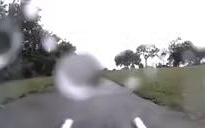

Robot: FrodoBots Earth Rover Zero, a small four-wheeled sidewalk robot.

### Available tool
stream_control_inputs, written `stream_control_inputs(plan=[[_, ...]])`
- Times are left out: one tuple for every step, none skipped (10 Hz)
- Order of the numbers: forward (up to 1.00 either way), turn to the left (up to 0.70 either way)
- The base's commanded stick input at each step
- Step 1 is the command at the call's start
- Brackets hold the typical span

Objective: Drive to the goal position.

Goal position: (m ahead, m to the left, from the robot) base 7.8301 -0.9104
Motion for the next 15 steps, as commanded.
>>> stream_control_inputs(plan=[[0.7, 0.0], [0.7, 0.0], [0.7, 0.0], [0.7, 0.0], [0.7, 0.0], [0.7, 0.0], [0.7, 0.0], [0.7, 0.0], [0.7, 0.0], [0.7, 0.0], [0.7, 0.0], [0.7, 0.0], [0.7, 0.0], [0.7, 0.0], [0.7, 0.0]])
